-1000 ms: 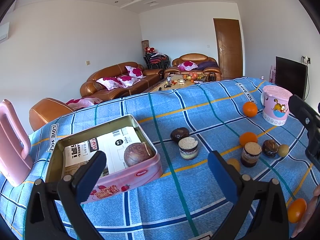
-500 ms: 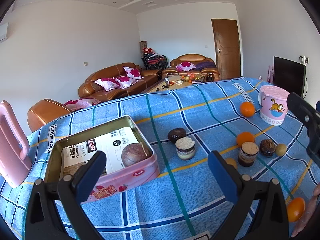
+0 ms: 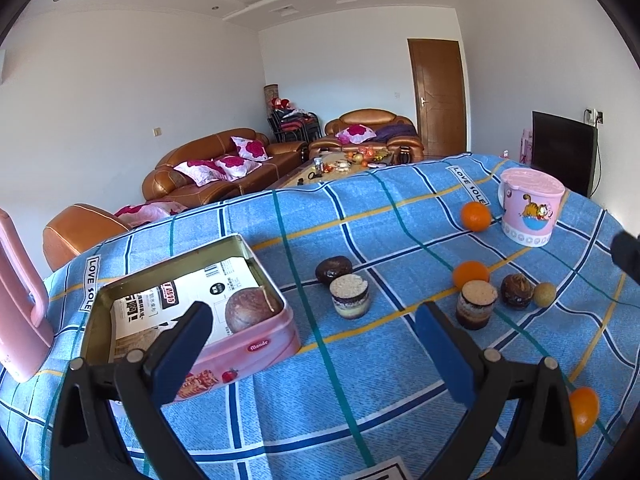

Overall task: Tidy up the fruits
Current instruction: 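Grasp an orange with the right tool while the left tool grasps a small tan fruit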

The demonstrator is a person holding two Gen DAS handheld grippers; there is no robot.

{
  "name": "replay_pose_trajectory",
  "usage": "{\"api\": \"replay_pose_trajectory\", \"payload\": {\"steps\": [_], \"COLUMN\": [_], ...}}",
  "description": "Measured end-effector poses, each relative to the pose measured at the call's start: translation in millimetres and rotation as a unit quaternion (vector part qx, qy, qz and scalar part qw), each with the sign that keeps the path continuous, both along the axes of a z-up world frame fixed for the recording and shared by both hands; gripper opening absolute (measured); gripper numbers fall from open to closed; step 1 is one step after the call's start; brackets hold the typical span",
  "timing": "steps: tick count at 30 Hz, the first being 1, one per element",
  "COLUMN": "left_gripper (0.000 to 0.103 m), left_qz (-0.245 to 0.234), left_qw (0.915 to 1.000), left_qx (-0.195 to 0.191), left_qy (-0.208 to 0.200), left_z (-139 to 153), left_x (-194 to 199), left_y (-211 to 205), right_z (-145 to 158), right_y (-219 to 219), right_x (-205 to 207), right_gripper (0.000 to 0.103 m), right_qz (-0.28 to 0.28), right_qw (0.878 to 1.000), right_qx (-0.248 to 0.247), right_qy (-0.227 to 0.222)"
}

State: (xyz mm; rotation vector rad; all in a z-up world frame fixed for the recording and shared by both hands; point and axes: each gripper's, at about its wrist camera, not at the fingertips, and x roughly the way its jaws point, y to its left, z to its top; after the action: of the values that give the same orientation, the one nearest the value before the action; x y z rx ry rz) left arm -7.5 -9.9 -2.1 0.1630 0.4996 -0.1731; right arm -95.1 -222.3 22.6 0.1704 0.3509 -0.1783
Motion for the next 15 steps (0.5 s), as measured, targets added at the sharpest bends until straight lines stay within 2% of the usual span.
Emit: {"api": "replay_pose_trajectory", "payload": {"steps": [4,6,8,11,13,15], "left_gripper": [0.103,0.103,0.103,0.103,0.103,0.103], "left_qz": [-0.012,-0.018,-0.024,-0.032,-0.045,-0.058], "left_qw": [0.9999,0.9998,0.9996,0.9994,0.9985,0.9969], "left_qx": [-0.002,0.002,0.005,0.005,-0.002,-0.013], "left_qy": [0.006,0.009,0.013,0.013,0.031,0.052], "left_z": [-1.4,-2.8,-3.8,-3.8,-5.4,-7.3], "left_x": [-0.5,-0.3,0.1,-1.4,0.2,2.9], "left_y": [-1.9,-4.0,-5.9,-7.2,-7.2,-7.2], "right_z": [-16.2,-23.8,-30.4,-37.8,-41.8,-46.3], "right_y": [-24.5,-25.6,-17.9,7.1,26.6,36.7], "right_x": [-11.2,-15.3,-16.6,-15.3,-12.8,-10.9], "right_gripper": [0.099,0.089,0.087,0.079,0.078,0.068], "right_qz": [0.040,0.060,0.089,0.131,0.140,0.146], "right_qw": [0.995,0.992,0.987,0.980,0.978,0.973], "right_qx": [0.059,0.077,0.084,0.063,0.018,-0.007], "right_qy": [0.063,0.086,0.107,0.135,0.155,0.180]}}
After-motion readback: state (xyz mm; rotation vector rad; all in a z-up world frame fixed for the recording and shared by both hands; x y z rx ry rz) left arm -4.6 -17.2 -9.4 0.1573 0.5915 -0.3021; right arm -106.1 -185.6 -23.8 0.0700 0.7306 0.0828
